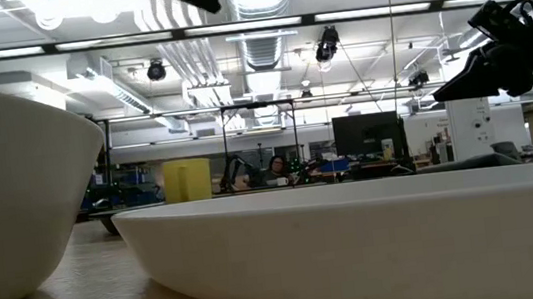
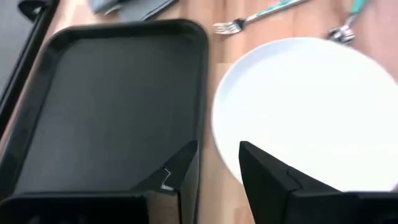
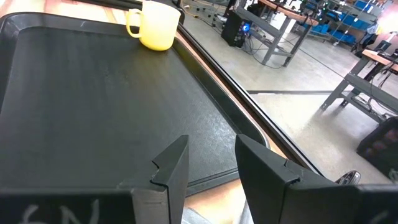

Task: Set up tray
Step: Put the white plate on the black serving tray to the bottom of the yellow mug

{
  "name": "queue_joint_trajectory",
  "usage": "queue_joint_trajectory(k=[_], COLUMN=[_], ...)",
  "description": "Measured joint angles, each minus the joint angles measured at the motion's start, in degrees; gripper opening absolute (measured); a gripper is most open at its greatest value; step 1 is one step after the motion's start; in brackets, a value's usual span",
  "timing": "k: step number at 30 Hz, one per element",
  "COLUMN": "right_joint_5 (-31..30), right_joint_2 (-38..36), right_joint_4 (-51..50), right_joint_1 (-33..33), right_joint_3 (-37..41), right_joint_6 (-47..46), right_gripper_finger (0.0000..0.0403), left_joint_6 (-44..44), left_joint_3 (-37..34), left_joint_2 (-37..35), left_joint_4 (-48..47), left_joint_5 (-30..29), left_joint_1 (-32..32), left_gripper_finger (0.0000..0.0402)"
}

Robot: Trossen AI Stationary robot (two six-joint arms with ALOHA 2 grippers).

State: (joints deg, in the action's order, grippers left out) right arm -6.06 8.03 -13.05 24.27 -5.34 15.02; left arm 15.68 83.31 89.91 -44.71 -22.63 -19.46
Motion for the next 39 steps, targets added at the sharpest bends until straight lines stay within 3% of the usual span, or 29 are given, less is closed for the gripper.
queue_joint_trajectory(k=[17, 26, 34, 39], right_joint_5=[0.0, 0.0, 0.0, 0.0], right_joint_2=[0.1, 0.3, 0.3, 0.3], right_joint_4=[0.0, 0.0, 0.0, 0.0], right_joint_1=[0.0, 0.0, 0.0, 0.0], right_joint_3=[0.0, 0.0, 0.0, 0.0], right_joint_6=[0.0, 0.0, 0.0, 0.0], right_gripper_finger=[0.0123, 0.0123, 0.0123, 0.0123], left_joint_6=[0.9, -0.8, -6.1, -7.4], left_joint_3=[-0.1, 1.0, 11.8, 23.0], left_joint_2=[2.2, 7.9, 16.3, 23.6], left_joint_4=[6.9, 10.0, 8.0, -0.2], left_joint_5=[0.0, 0.1, 0.1, 0.0], left_joint_1=[-9.1, -10.9, -14.0, -15.9], left_gripper_finger=[0.0101, 0.0101, 0.0101, 0.0101])
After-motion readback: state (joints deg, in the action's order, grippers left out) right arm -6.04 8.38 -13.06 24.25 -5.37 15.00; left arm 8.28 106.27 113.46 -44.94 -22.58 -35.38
